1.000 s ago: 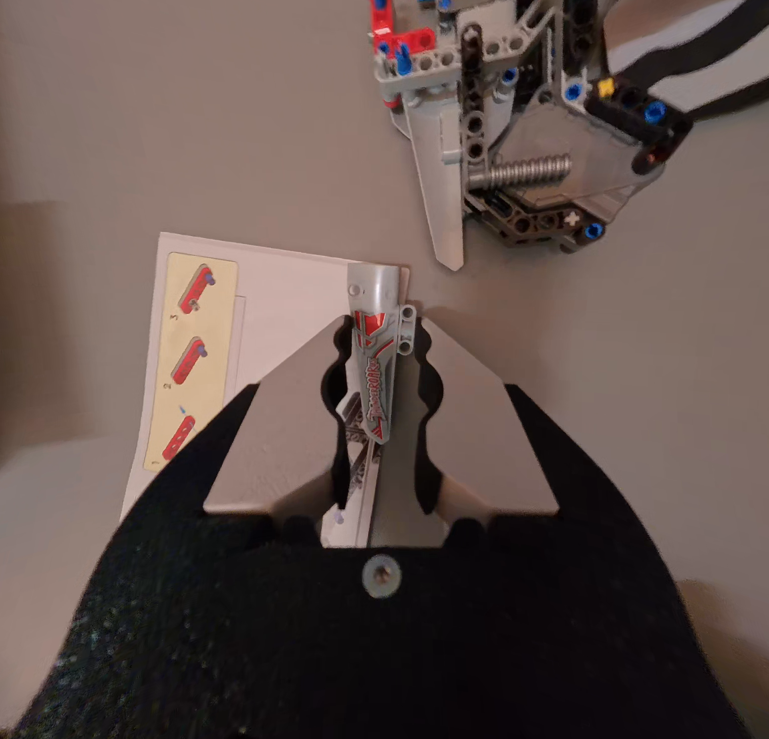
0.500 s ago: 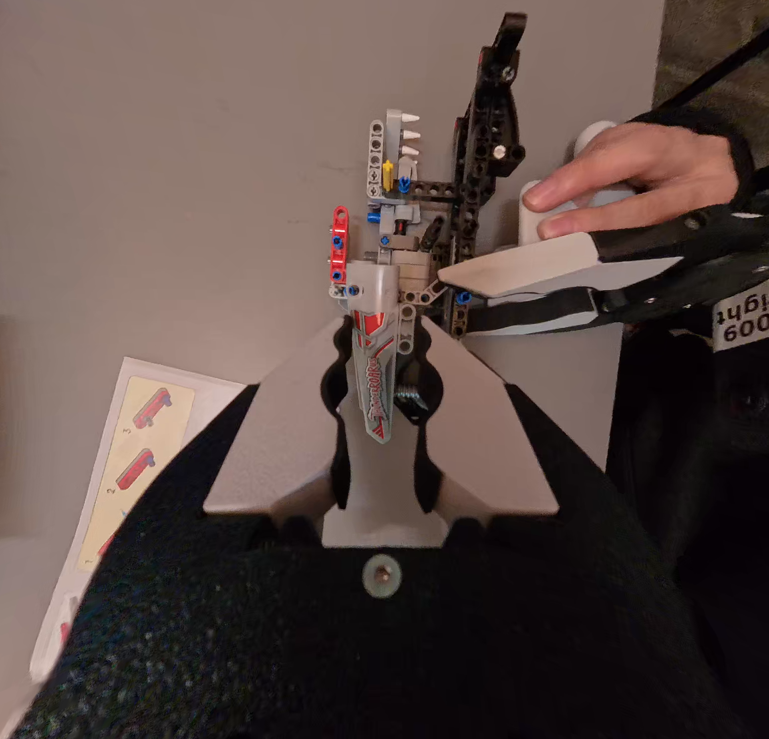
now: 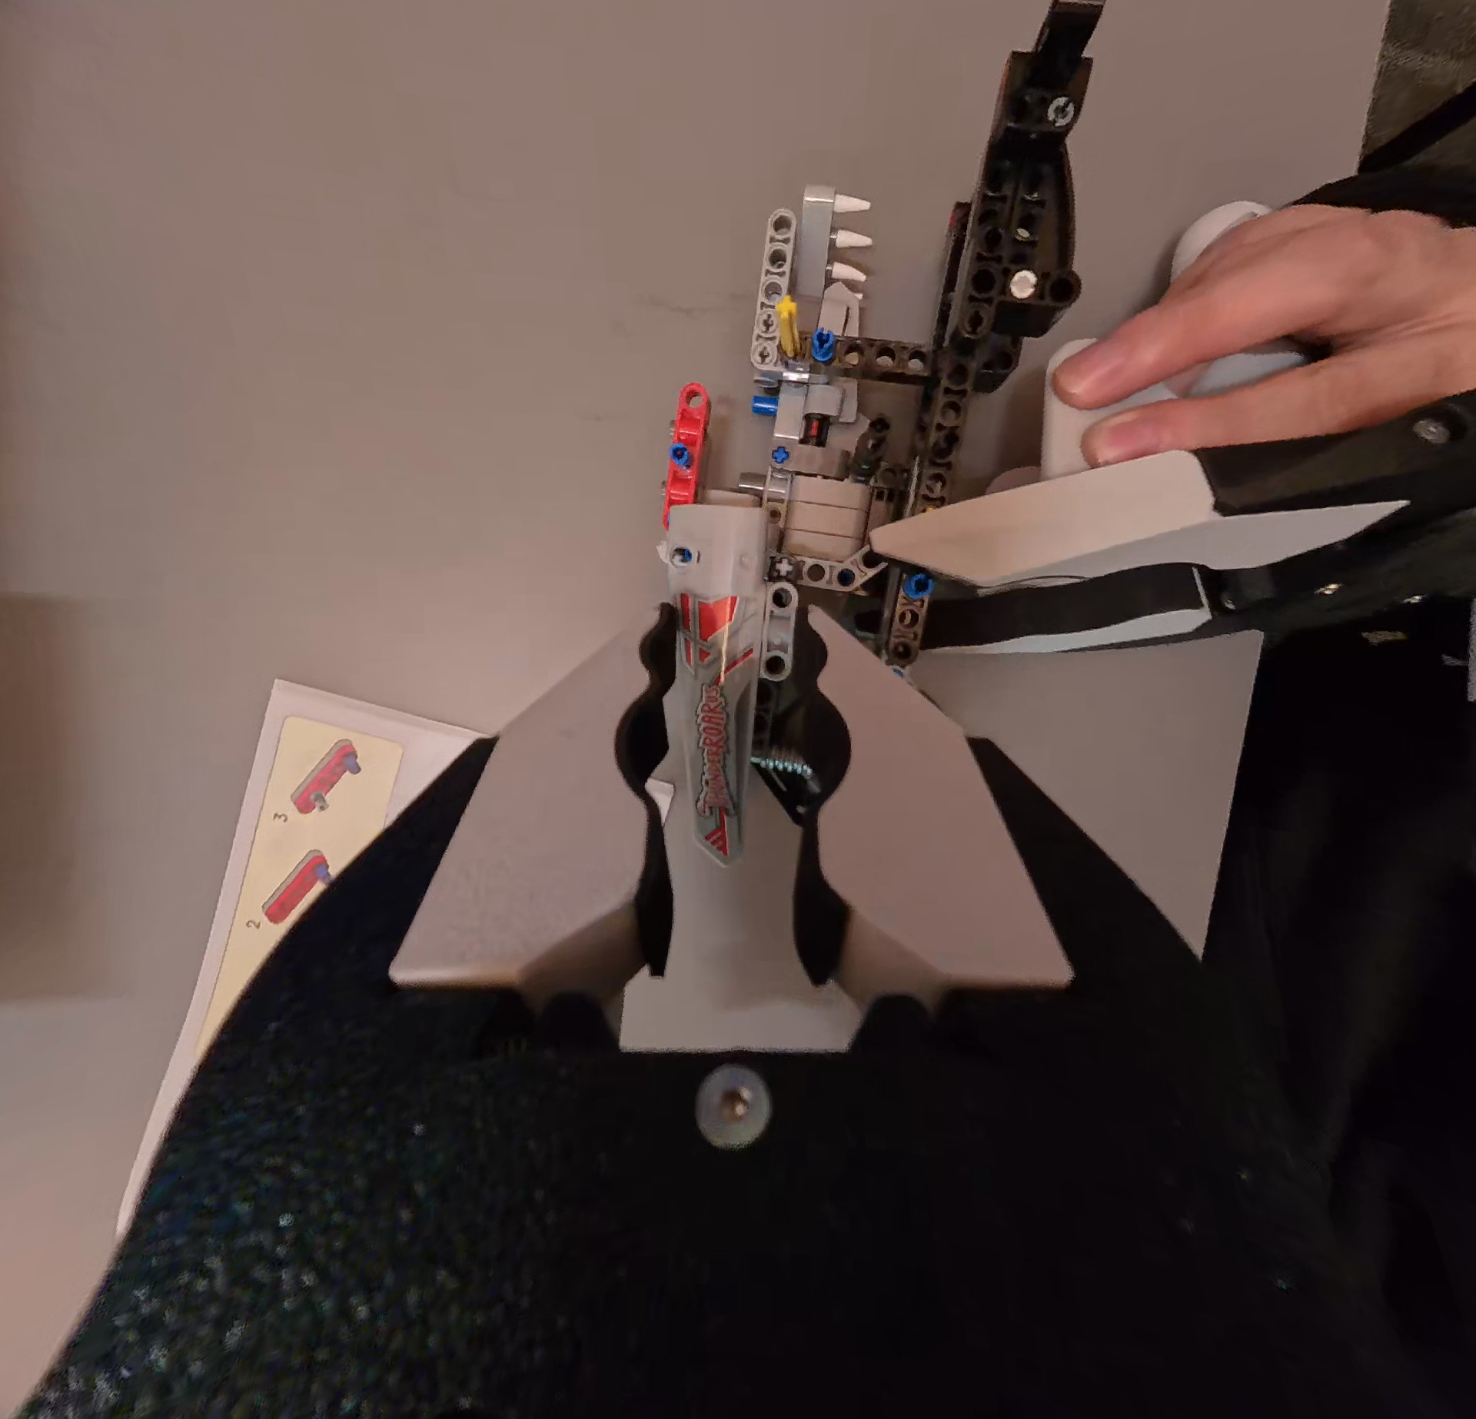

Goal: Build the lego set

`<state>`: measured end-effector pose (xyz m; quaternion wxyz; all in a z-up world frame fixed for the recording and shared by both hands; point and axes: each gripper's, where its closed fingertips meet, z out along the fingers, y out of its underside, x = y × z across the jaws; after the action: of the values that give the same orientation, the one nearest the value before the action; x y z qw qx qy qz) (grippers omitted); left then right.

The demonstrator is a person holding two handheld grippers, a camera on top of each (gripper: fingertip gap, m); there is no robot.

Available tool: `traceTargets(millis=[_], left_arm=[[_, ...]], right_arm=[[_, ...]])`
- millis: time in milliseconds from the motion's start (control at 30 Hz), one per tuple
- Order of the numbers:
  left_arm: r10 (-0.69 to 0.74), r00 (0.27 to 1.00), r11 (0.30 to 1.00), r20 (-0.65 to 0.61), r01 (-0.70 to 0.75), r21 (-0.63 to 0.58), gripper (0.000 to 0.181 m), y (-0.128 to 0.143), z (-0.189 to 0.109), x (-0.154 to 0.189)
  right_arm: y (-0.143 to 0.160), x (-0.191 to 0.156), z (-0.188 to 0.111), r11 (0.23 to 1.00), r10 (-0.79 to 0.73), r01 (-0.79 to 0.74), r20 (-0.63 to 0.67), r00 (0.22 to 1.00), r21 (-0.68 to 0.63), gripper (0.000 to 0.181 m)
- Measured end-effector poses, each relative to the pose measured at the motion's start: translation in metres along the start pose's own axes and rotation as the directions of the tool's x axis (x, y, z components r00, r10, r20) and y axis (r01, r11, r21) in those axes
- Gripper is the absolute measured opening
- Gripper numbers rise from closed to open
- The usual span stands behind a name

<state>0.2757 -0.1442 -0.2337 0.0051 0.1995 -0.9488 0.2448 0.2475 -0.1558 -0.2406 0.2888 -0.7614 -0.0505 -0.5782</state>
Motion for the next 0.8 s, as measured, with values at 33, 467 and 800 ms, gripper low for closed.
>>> traceTargets(millis=[33,467,800], left_arm=[[0.001,1.0,1.0,-0.009,-0.001,0.007,0.027,0.0001,0.0001,0.0],[0.026,0.999,1.0,-0.018,-0.026,-0.004,0.027,0.0007,0.0011,-0.0002],[0.04,0.999,0.999,0.024,-0.039,-0.003,0.026,0.0015,0.0015,-0.0003]], right_arm=[[0.0001,0.0,0.0,1.0,0.002,-0.002,0.001,1.0,0.0,0.049],[0.0,0.0002,0.0007,1.0,0.025,-0.025,0.009,1.0,0.006,0.049],[-0.0003,0.0,0.0012,1.0,0.022,-0.022,0.011,1.0,0.007,0.049]])
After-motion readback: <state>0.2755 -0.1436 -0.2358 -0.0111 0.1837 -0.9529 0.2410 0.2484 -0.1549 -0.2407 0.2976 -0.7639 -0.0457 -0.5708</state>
